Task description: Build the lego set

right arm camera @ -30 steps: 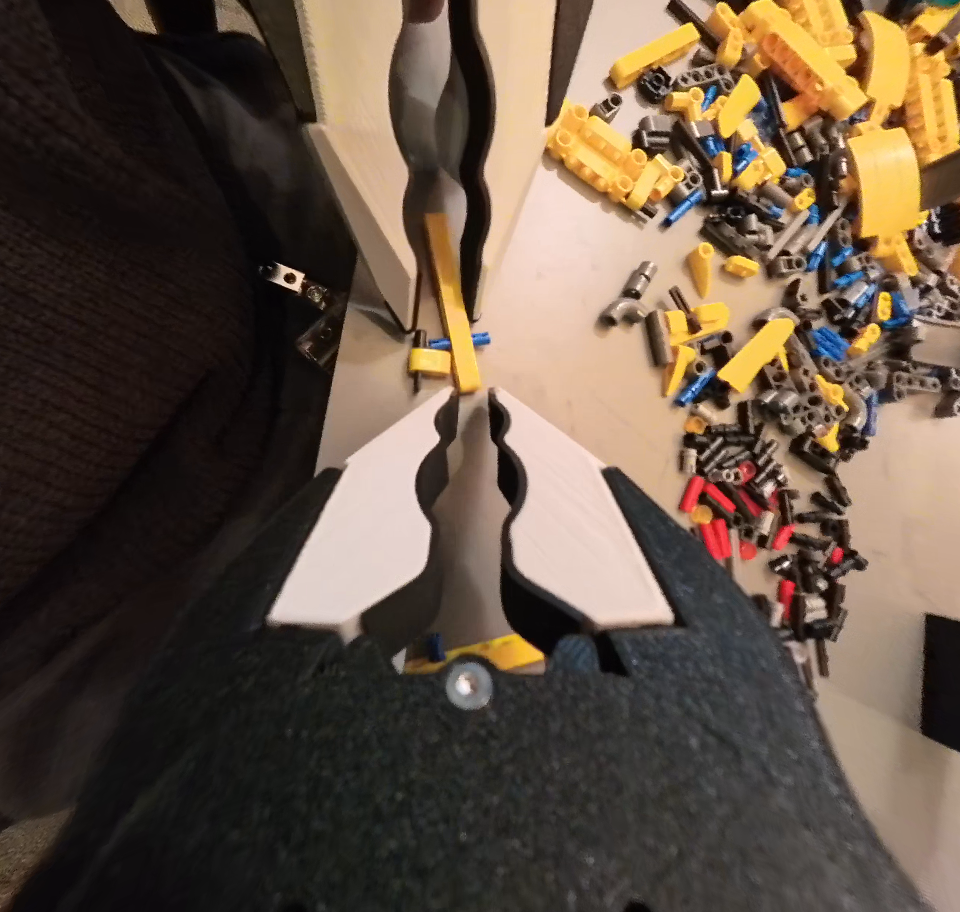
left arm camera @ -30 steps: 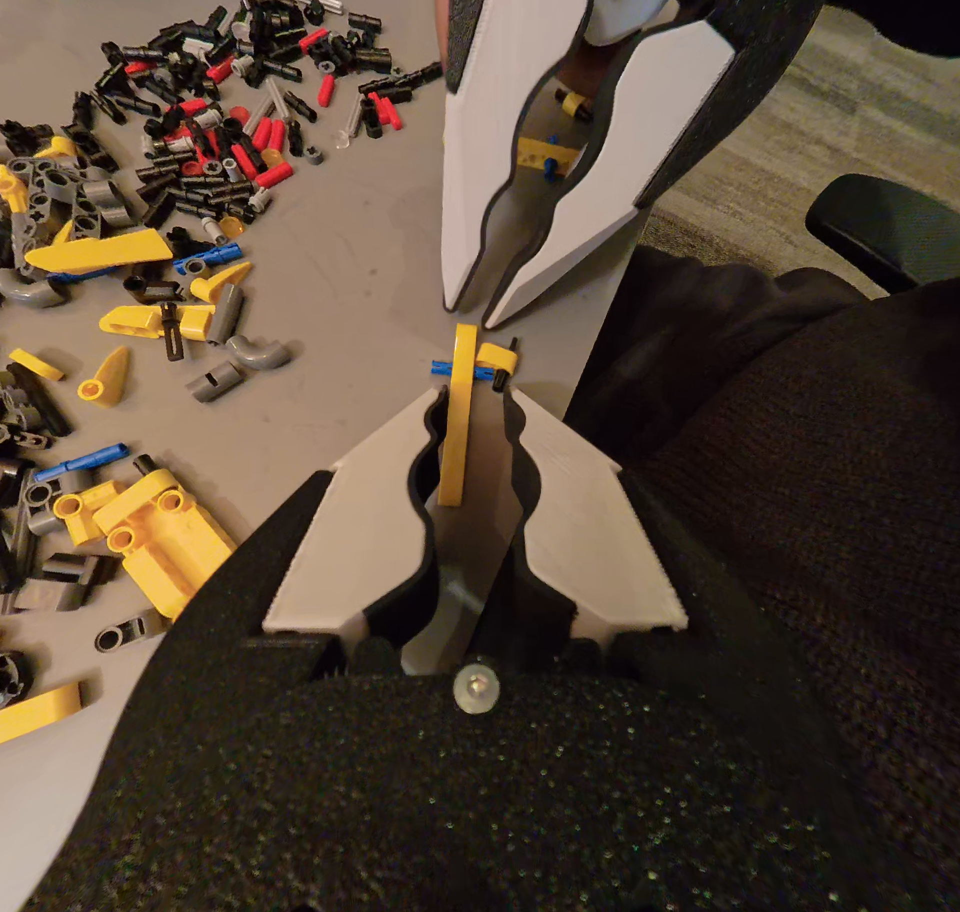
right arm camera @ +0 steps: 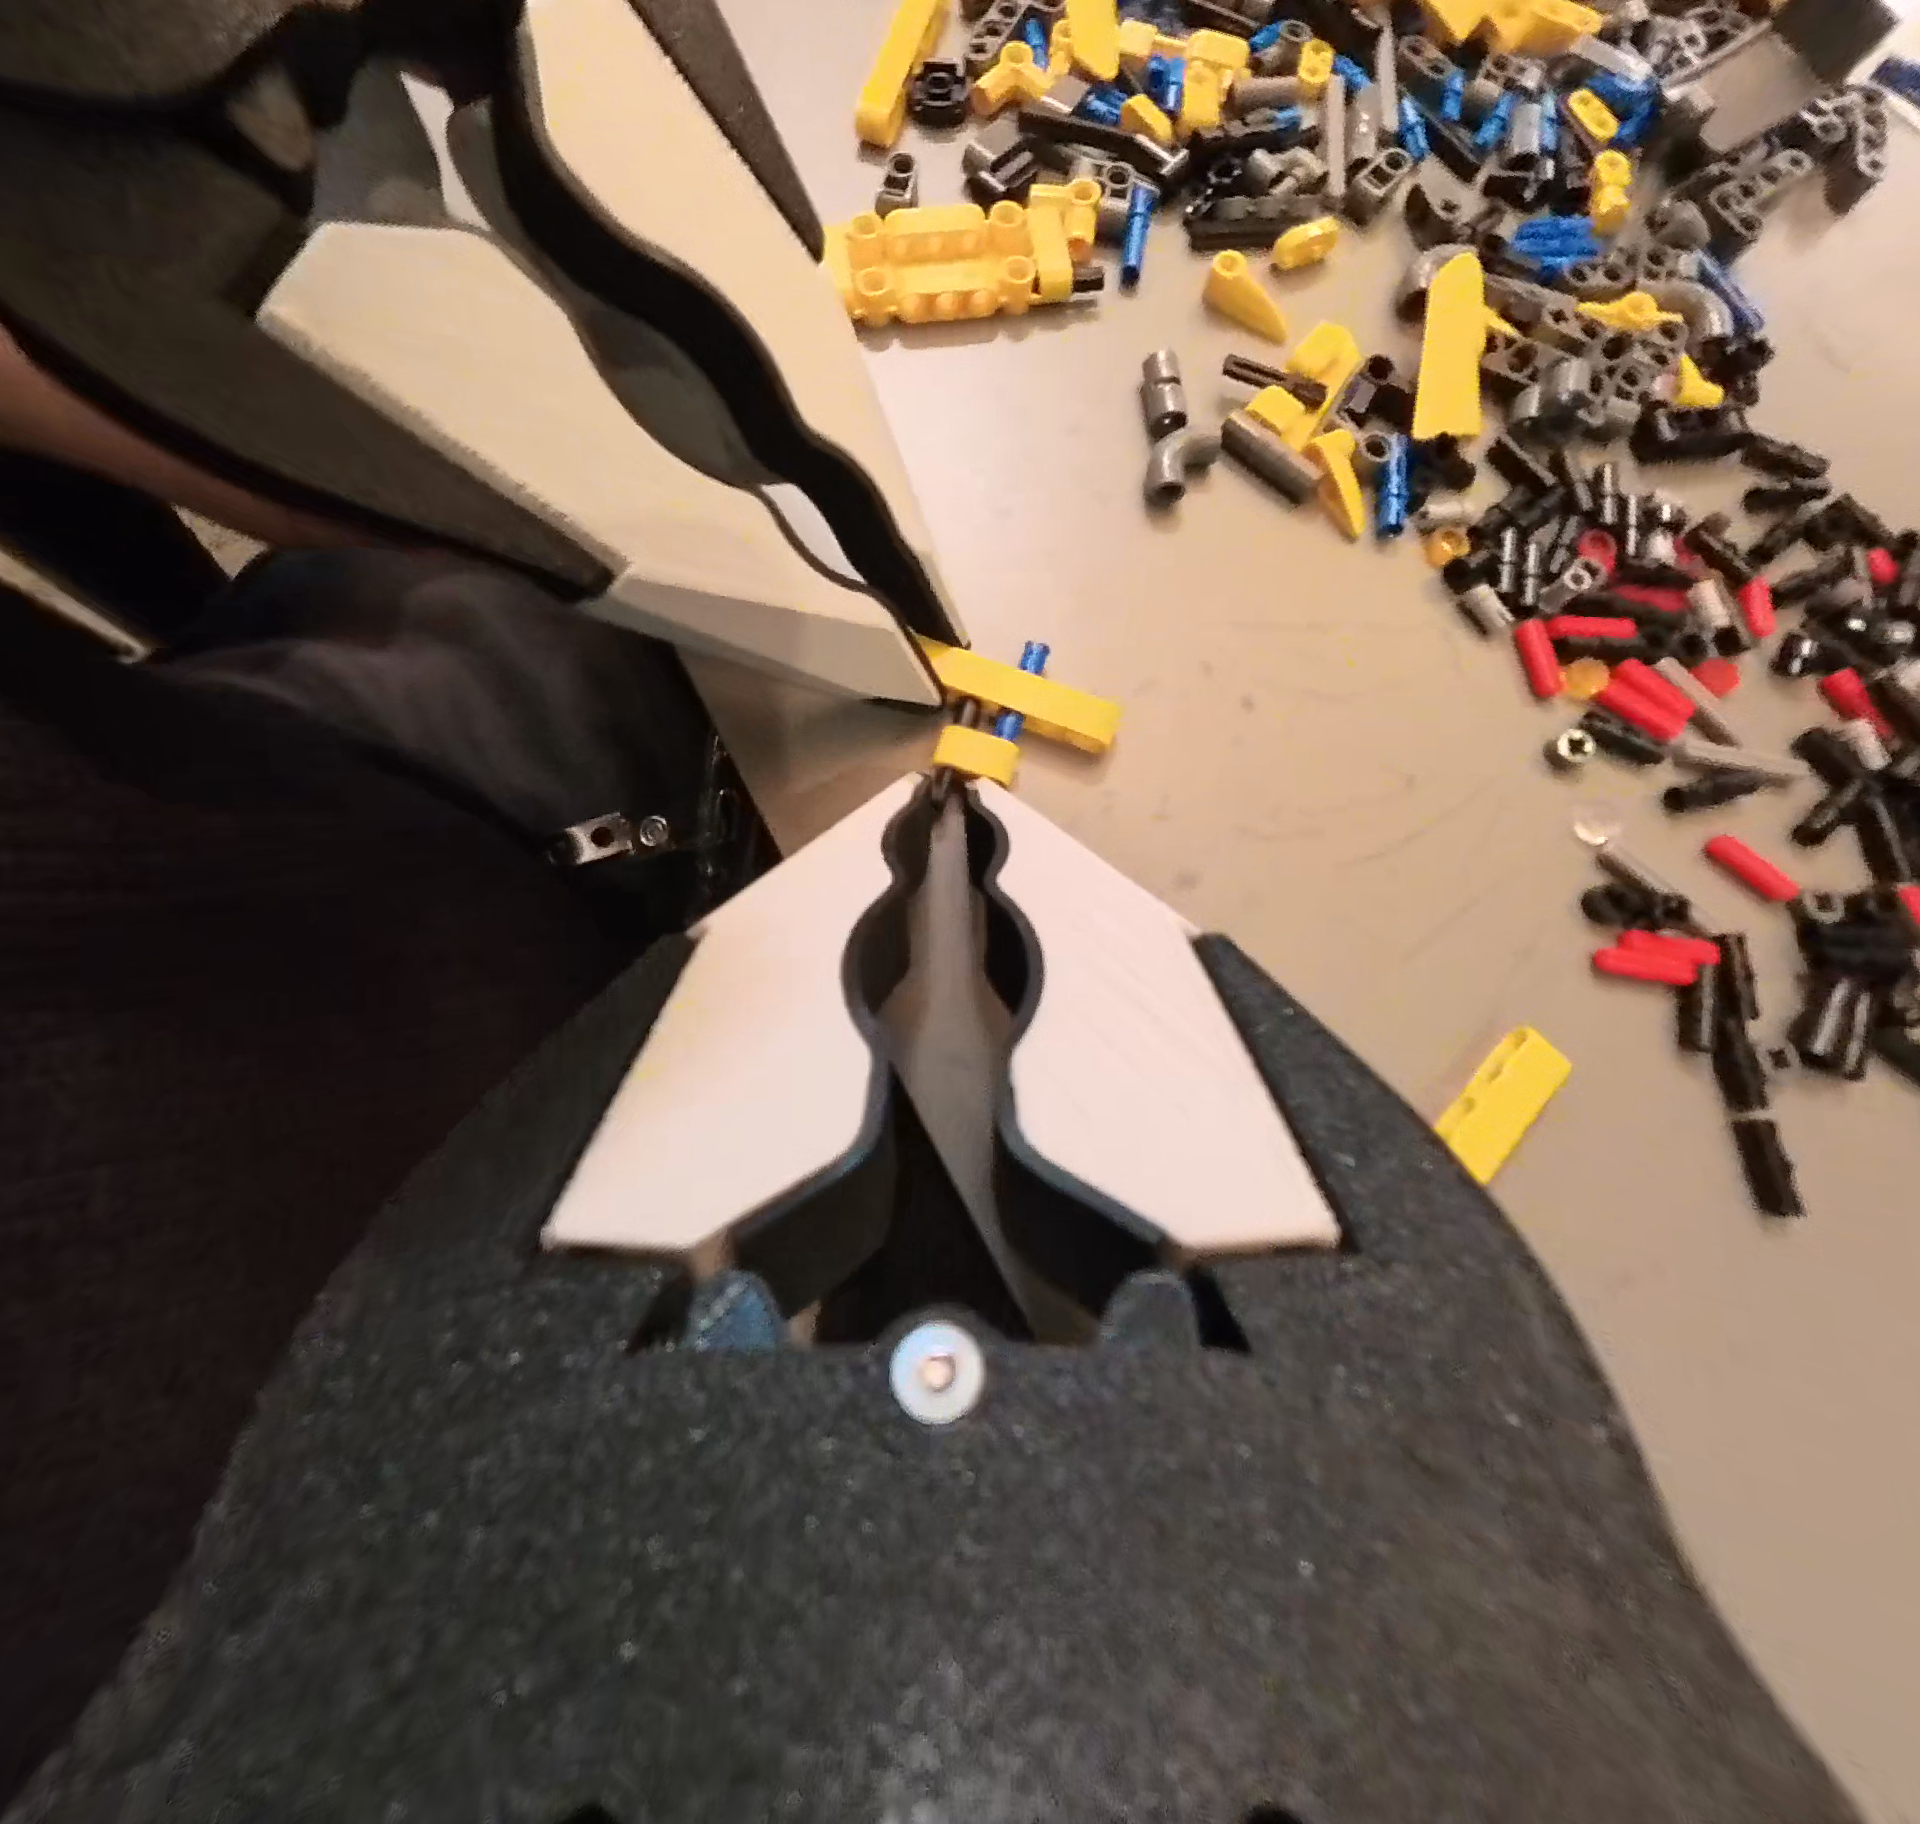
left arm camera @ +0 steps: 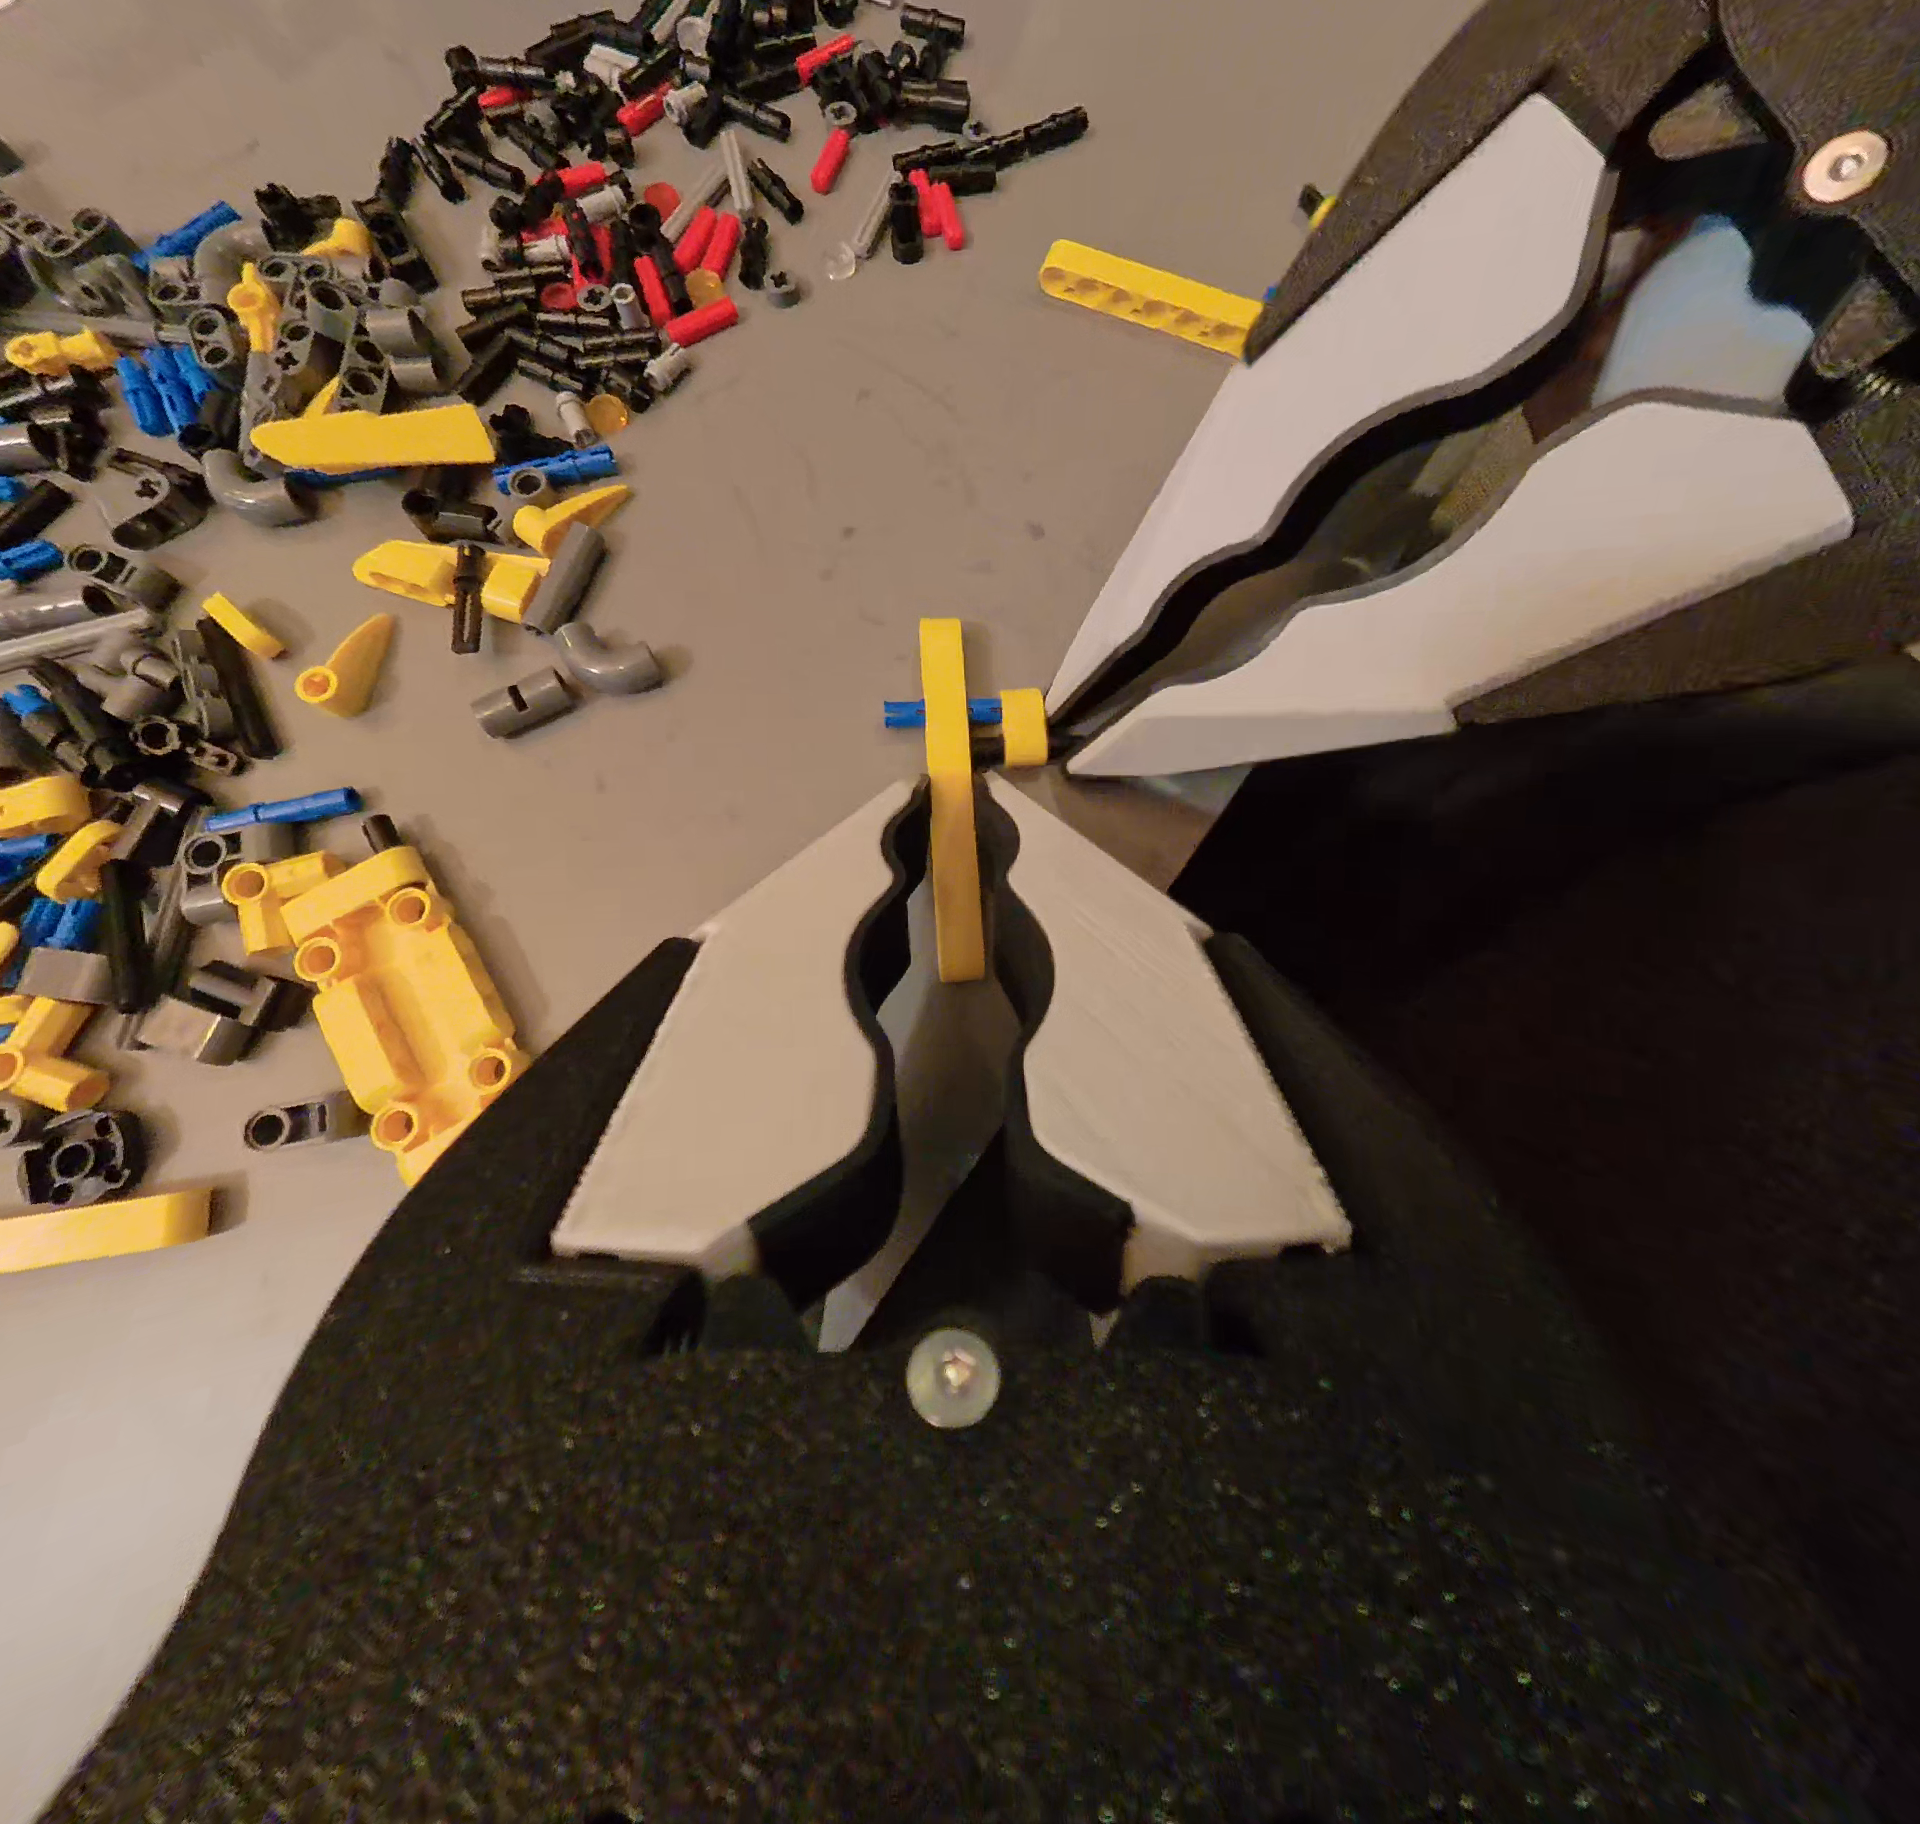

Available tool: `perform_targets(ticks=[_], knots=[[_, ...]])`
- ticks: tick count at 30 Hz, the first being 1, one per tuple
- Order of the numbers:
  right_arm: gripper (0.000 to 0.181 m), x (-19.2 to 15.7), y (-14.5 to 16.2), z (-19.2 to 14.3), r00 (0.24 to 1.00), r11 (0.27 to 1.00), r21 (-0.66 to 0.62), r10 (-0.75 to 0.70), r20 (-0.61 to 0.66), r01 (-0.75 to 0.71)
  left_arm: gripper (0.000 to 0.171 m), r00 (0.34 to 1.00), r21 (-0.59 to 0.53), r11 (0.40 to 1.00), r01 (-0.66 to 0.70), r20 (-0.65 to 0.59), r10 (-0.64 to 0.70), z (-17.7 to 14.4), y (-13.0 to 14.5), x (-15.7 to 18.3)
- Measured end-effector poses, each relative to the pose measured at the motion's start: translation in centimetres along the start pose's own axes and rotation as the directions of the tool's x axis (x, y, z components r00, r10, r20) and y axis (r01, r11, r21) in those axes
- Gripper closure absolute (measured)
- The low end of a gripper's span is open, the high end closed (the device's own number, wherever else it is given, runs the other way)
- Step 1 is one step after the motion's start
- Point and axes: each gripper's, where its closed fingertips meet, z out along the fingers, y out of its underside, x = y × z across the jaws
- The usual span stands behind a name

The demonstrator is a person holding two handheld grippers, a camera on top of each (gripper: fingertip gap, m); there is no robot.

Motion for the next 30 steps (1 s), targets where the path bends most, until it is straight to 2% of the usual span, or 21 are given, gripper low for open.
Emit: perform_targets(ticks=[4,9,12,15,18,21,23,27,30], knots=[[0.173,-0.2,-0.2,0.1,0.997,0.997,0.02,0.069,-0.019,-0.069,0.164,1.0,0.008,1.0,0.012,-0.017,-0.012,-0.1,0.1,0.0],[0.166,-0.2,0.0,-0.1,0.999,1.0,0.01,0.024,-0.022,-0.024,0.16,0.995,0.003,0.999,0.043,-0.087,-0.043,-0.3,0.2,0.4],[0.163,0.2,0.2,-0.6,1.0,1.0,-0.004,-0.01,-0.03,0.01,0.154,0.995,-0.006,0.999,0.043,-0.089,-0.043,-0.4,0.3,0.3],[0.162,1.0,0.3,-1.4,0.996,0.997,-0.016,-0.082,-0.043,0.081,0.15,0.996,-0.012,1.0,0.026,-0.087,-0.027,-0.5,0.3,0.3],[0.16,2.4,-0.3,-2.0,0.967,0.967,0.011,-0.253,-0.041,0.254,0.145,0.995,0.0,1.0,0.015,-0.103,-0.015,-0.5,0.1,0.7],[0.159,2.1,-0.6,-2.0,0.891,0.898,0.117,-0.437,0.126,0.424,0.142,0.996,0.002,1.0,0.005,-0.086,-0.005,-0.3,0.0,0.7],[0.159,2.1,-0.7,-1.8,0.841,0.876,0.157,-0.483,0.244,0.457,0.14,0.997,-0.002,1.0,-0.006,-0.073,0.006,-0.4,-0.1,0.6],[0.14,2.0,-2.1,-1.7,0.745,0.844,0.165,-0.529,0.406,0.51,0.138,0.999,0.003,1.0,0.004,-0.048,-0.004,-0.8,-0.2,0.2],[0.132,2.0,-2.2,-0.9,0.669,0.794,0.141,-0.58,0.465,0.591,0.137,0.997,0.013,0.999,0.032,-0.076,-0.03,-0.8,-0.4,0.6]])
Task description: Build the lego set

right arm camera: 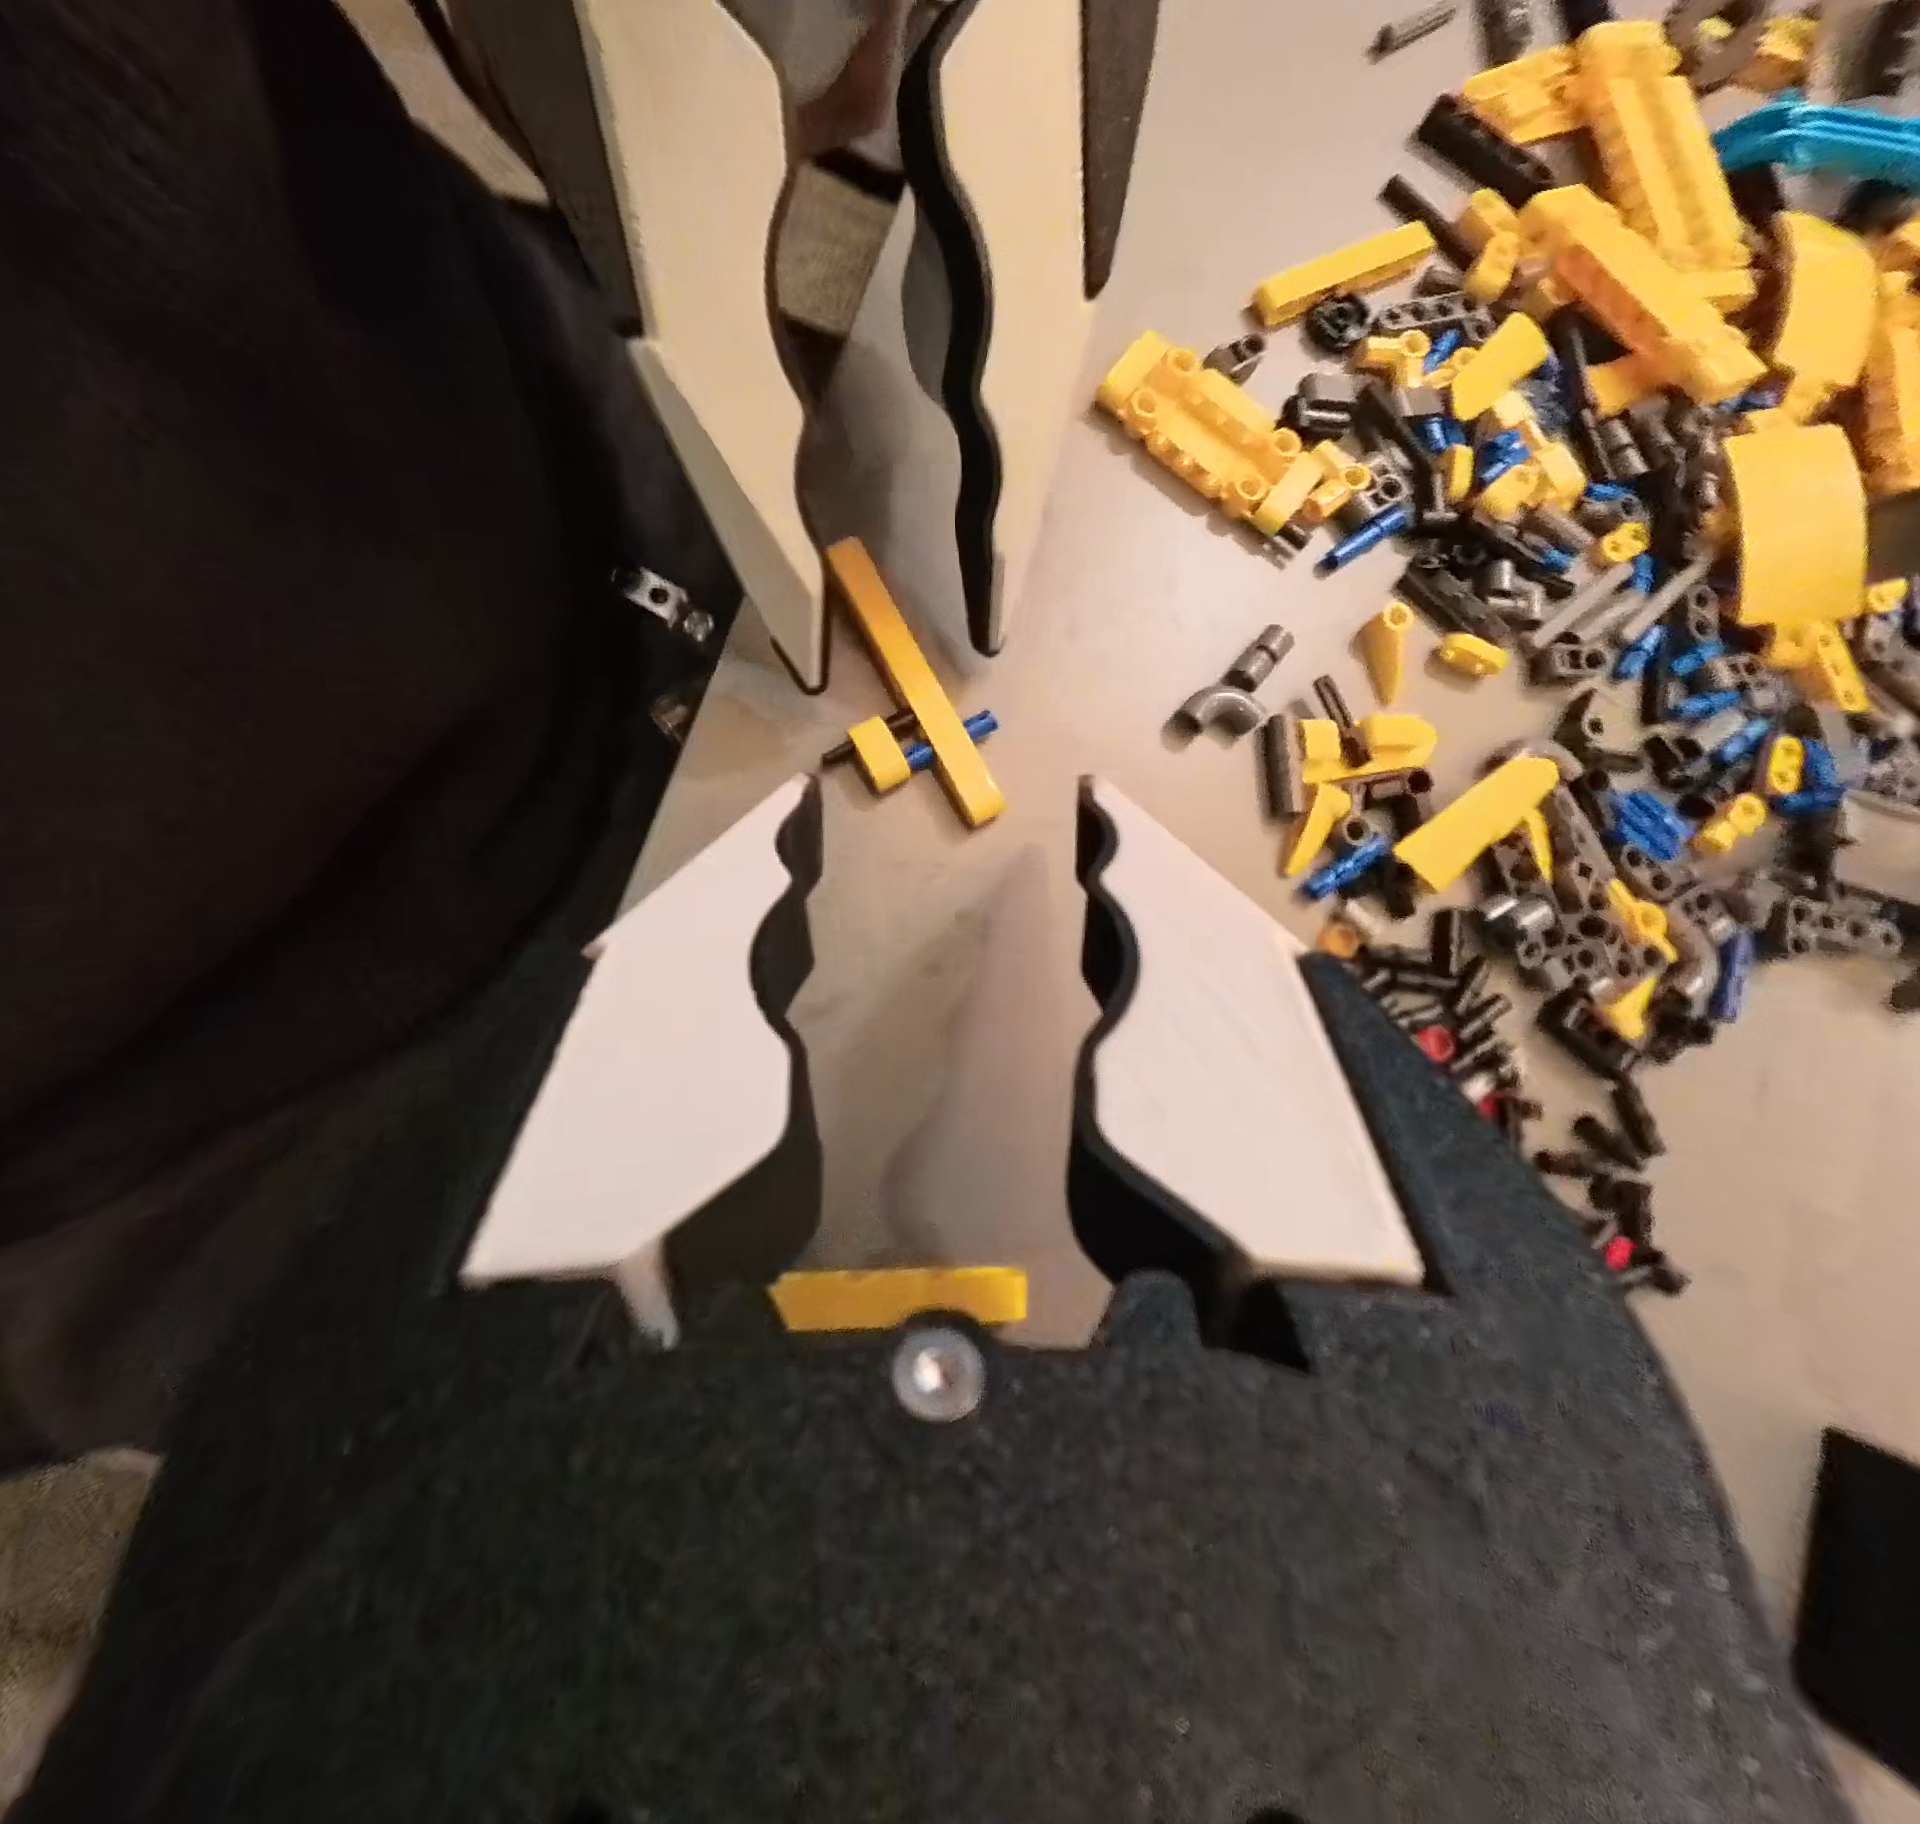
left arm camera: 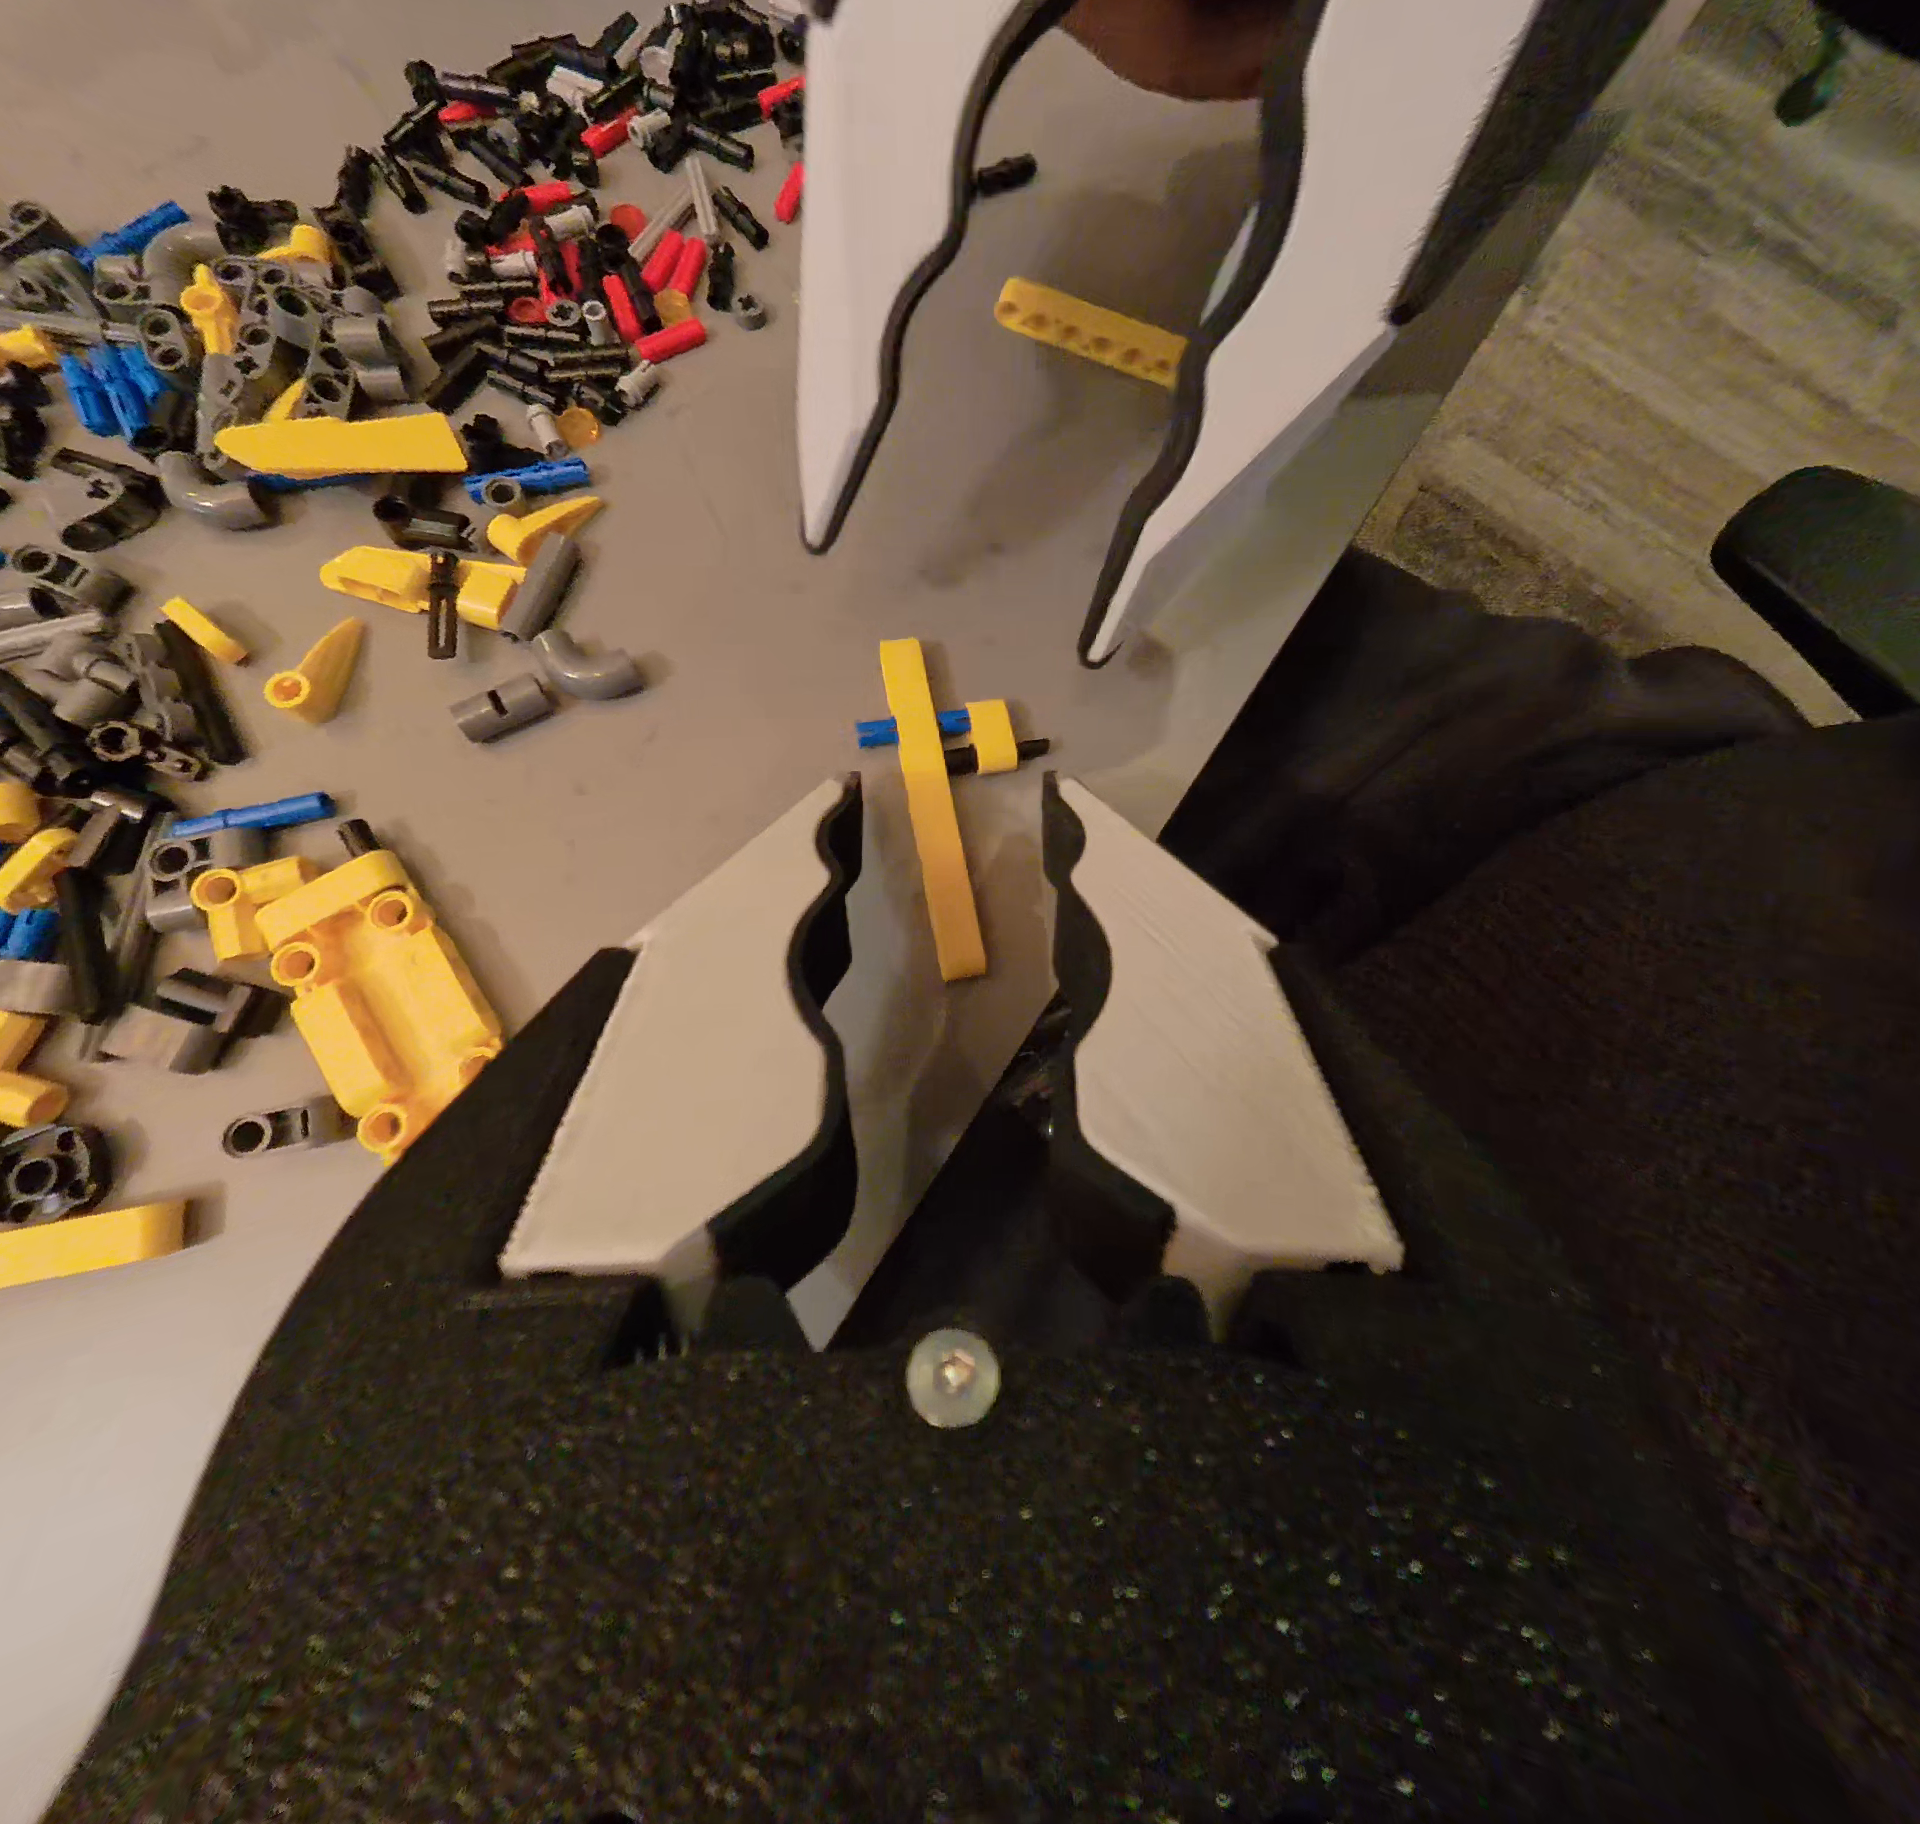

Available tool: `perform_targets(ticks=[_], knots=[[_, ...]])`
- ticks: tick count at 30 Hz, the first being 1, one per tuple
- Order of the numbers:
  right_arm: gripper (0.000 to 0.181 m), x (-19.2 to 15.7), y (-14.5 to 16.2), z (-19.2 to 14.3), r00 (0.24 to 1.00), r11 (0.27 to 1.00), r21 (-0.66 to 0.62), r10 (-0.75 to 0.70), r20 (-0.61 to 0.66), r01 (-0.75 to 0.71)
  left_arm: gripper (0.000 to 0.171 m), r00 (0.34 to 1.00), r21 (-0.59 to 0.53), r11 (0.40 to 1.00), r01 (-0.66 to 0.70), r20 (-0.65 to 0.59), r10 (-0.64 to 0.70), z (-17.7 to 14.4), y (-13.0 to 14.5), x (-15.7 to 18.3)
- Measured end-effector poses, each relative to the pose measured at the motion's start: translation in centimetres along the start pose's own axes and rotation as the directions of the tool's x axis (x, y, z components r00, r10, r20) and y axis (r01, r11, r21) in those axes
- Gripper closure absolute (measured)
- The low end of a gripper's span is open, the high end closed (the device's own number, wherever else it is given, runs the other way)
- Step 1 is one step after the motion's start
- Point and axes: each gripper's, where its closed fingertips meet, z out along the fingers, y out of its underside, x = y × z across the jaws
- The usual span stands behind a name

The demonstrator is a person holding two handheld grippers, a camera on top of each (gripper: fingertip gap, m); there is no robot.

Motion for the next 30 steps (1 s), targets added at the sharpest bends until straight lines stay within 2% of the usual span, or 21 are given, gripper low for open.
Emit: perform_targets(ticks=[4,7,11,23,30], knots=[[0.132,-0.2,0.5,1.2,0.996,0.998,-0.044,-0.052,0.07,0.055,0.137,0.999,-0.02,1.0,-0.019,0.04,0.019,0.5,0.2,-0.3],[0.134,-0.1,0.8,1.6,0.994,0.996,-0.047,-0.077,0.08,0.081,0.137,1.0,-0.008,1.0,-0.001,0.021,0.001,0.7,-0.1,0.0],[0.139,0.0,0.5,1.6,0.992,0.997,-0.016,-0.073,0.099,0.075,0.137,1.0,-0.008,1.0,0.006,0.022,-0.006,0.7,-0.2,-0.1],[0.143,-0.1,0.7,2.3,0.987,0.996,-0.038,-0.08,0.137,0.086,0.138,0.999,-0.013,1.0,0.002,0.042,-0.002,0.9,0.2,-0.3],[0.151,-0.4,0.7,2.3,0.987,0.996,-0.035,-0.075,0.143,0.081,0.147,0.996,-0.022,0.999,-0.033,0.078,0.035,1.0,0.2,-0.6]])
